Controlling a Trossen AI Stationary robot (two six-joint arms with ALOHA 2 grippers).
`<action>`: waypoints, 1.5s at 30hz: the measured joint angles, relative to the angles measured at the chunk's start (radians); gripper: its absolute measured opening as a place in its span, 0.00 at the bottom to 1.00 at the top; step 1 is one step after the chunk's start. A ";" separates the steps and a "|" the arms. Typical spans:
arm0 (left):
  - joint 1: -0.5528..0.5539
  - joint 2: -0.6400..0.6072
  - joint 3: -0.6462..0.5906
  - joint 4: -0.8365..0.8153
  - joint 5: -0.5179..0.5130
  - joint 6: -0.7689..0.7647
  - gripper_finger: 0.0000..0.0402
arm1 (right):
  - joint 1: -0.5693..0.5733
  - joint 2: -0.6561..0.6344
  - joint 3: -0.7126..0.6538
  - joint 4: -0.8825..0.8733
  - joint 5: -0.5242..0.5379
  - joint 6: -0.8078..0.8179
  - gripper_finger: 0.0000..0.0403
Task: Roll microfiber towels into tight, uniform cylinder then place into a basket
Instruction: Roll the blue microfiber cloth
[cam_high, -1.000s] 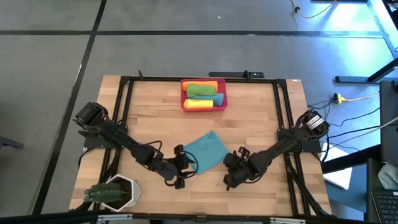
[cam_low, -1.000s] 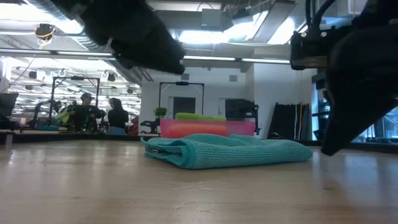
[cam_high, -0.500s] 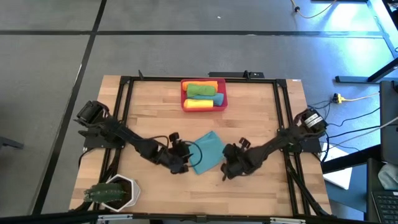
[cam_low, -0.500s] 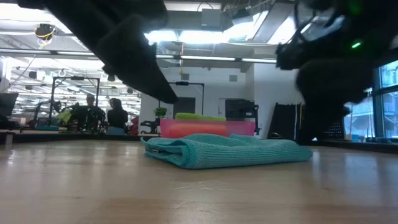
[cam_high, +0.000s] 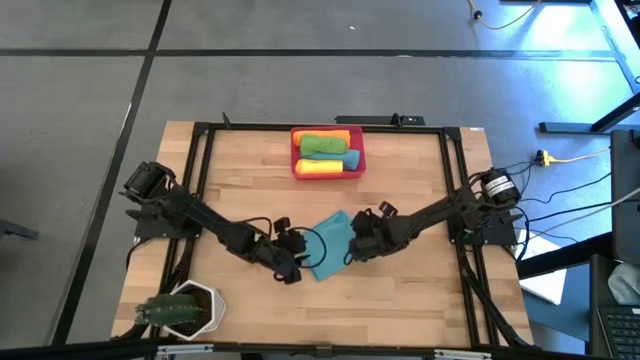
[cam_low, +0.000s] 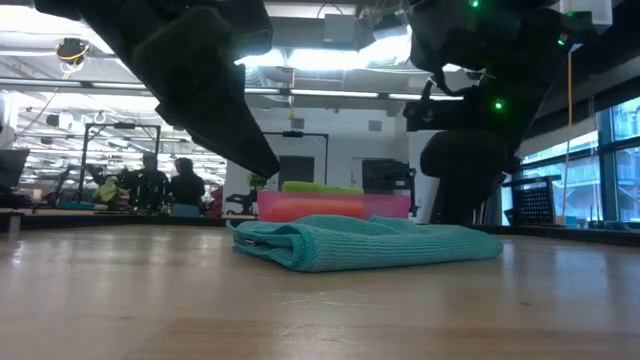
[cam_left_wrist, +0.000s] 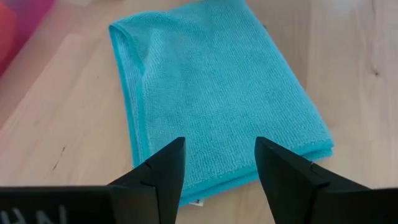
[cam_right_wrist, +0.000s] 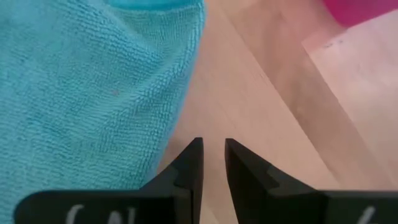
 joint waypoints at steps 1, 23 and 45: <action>-0.001 0.000 0.000 0.000 0.001 0.000 0.46 | 0.000 0.000 0.005 -0.002 0.002 -0.002 0.17; -0.019 0.161 0.000 0.135 0.043 -0.011 0.46 | -0.125 0.099 0.036 0.312 0.046 -0.146 0.17; -0.018 0.131 0.000 0.176 0.261 0.045 0.46 | -0.084 -0.004 0.055 0.207 0.079 -0.137 0.12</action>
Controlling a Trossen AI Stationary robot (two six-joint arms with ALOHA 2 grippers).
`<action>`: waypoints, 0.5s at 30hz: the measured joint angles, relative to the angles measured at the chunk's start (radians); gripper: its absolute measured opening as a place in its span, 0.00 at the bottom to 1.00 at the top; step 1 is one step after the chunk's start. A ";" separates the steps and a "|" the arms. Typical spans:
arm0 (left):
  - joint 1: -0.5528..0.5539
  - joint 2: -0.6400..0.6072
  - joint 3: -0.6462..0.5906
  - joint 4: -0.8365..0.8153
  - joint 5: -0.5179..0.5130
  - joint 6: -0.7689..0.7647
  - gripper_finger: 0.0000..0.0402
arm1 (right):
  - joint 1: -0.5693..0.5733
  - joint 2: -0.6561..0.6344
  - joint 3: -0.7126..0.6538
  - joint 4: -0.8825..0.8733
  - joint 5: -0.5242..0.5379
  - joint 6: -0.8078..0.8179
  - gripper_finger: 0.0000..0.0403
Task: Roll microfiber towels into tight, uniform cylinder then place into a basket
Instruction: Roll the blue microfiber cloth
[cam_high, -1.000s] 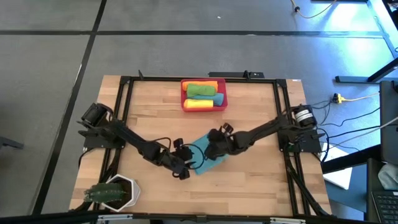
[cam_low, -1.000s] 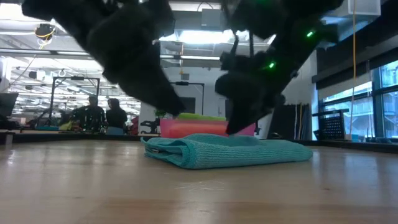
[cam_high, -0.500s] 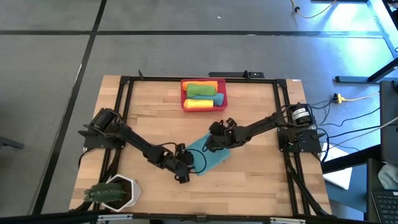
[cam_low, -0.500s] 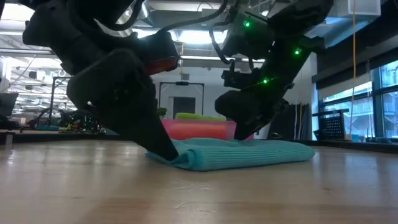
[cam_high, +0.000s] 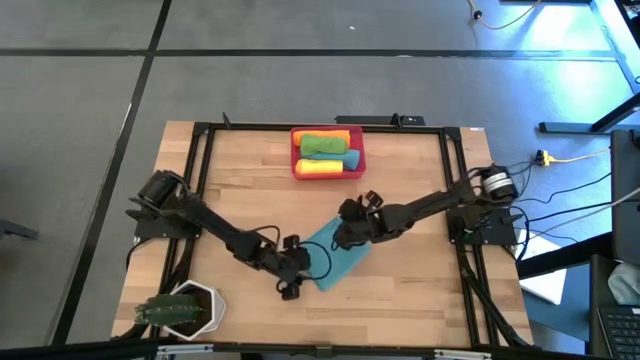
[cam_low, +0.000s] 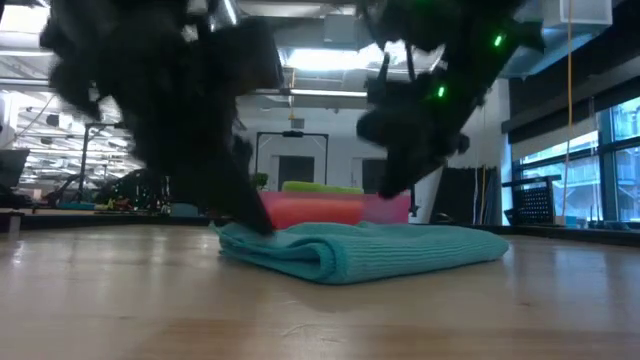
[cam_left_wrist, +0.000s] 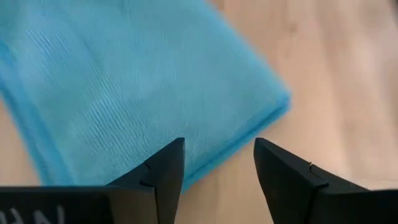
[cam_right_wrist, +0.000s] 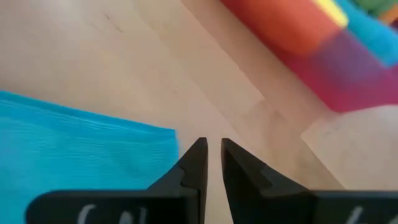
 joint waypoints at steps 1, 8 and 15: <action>-0.001 -0.028 0.000 -0.010 -0.010 0.000 0.46 | 0.015 -0.018 0.002 0.000 0.000 -0.014 0.12; -0.047 -0.169 0.000 -0.010 -0.119 0.060 0.46 | 0.137 -0.065 0.007 0.108 -0.147 -0.094 0.12; -0.064 -0.260 -0.003 -0.114 -0.281 0.111 0.46 | 0.311 -0.065 -0.002 0.124 -0.238 0.009 0.12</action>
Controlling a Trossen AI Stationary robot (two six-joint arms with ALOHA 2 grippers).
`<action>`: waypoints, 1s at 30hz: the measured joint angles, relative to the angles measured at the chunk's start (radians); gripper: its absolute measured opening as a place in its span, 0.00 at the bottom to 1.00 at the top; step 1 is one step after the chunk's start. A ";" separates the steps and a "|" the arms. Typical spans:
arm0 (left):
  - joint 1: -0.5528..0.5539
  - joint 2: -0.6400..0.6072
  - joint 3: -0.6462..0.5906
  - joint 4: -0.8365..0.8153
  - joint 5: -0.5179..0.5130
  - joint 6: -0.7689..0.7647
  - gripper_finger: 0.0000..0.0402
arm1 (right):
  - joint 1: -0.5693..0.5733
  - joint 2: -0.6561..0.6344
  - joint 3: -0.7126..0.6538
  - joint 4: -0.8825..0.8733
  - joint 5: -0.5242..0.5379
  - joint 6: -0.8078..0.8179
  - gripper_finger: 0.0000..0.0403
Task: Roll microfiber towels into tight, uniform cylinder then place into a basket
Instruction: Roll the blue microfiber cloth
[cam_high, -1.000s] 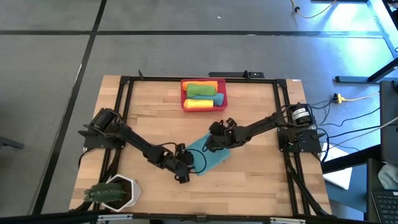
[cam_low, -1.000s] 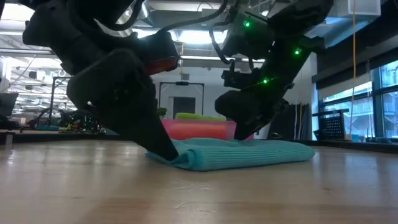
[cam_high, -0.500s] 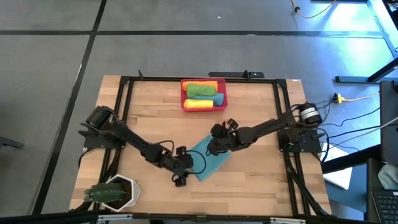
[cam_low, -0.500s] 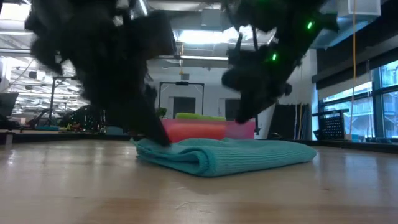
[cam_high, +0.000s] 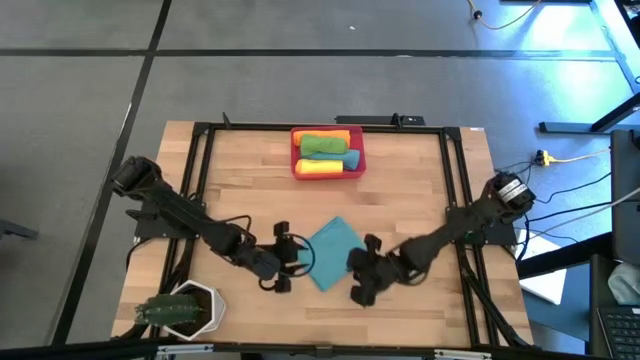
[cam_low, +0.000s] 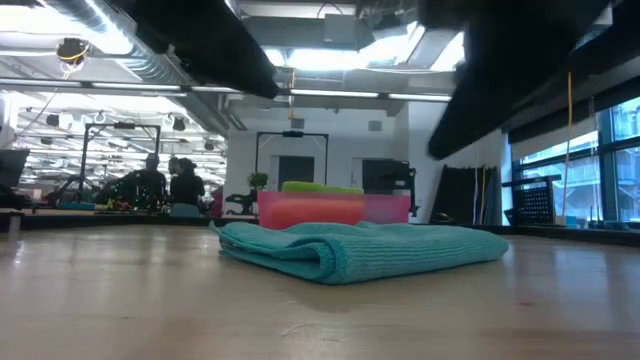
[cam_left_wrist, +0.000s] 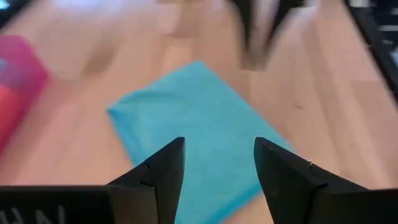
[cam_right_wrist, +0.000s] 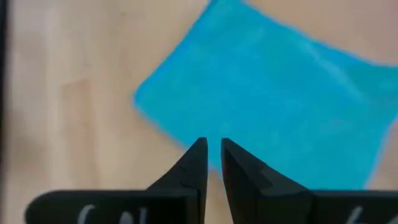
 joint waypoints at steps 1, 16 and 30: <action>0.008 -0.004 -0.006 -0.002 -0.016 0.000 0.46 | 0.020 0.001 0.000 0.003 0.002 0.024 0.12; 0.126 -0.006 -0.280 0.306 0.009 -0.200 0.45 | 0.079 0.110 0.000 -0.035 -0.042 0.287 0.12; 0.100 -0.006 -0.287 0.301 0.026 -0.278 0.45 | 0.014 0.131 0.000 -0.147 0.009 0.393 0.12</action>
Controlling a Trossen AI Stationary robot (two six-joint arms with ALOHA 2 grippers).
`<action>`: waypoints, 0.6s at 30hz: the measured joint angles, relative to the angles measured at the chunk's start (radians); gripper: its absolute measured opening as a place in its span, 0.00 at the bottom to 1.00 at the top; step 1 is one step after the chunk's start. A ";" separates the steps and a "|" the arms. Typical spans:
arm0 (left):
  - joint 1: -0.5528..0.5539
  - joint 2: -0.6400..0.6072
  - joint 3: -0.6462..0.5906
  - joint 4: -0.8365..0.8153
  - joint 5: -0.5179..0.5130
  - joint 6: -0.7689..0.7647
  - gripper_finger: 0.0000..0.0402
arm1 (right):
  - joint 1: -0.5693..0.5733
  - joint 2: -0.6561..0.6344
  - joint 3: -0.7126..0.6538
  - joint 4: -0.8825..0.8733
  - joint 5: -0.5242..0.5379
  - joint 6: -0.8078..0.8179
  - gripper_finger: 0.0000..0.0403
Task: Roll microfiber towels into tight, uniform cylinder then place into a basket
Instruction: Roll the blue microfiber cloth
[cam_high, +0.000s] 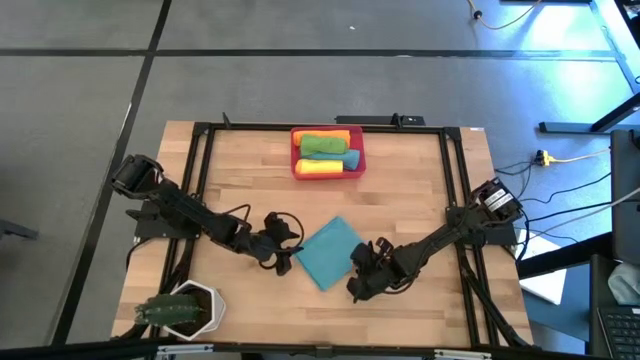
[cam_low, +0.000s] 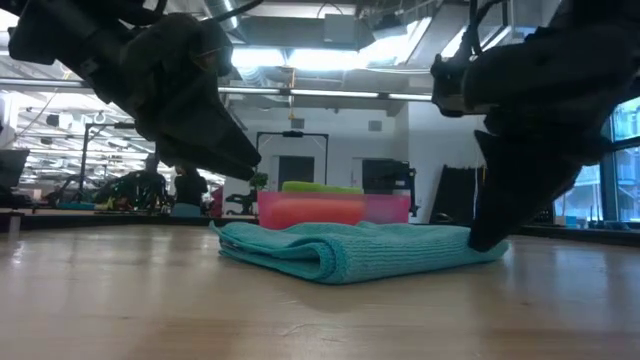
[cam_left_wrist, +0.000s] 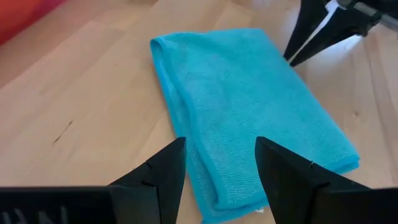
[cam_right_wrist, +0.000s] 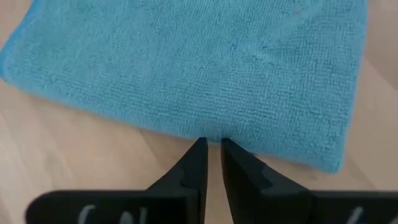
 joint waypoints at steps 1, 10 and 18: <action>0.000 0.000 0.000 -0.007 0.000 0.000 0.45 | 0.000 0.000 0.000 0.000 0.001 0.000 0.12; 0.009 0.028 0.000 -0.060 -0.016 -0.018 0.45 | -0.007 0.000 0.000 -0.008 0.123 -0.004 0.12; 0.014 0.083 0.001 -0.064 -0.014 -0.040 0.45 | -0.016 0.000 0.000 -0.067 0.118 -0.003 0.12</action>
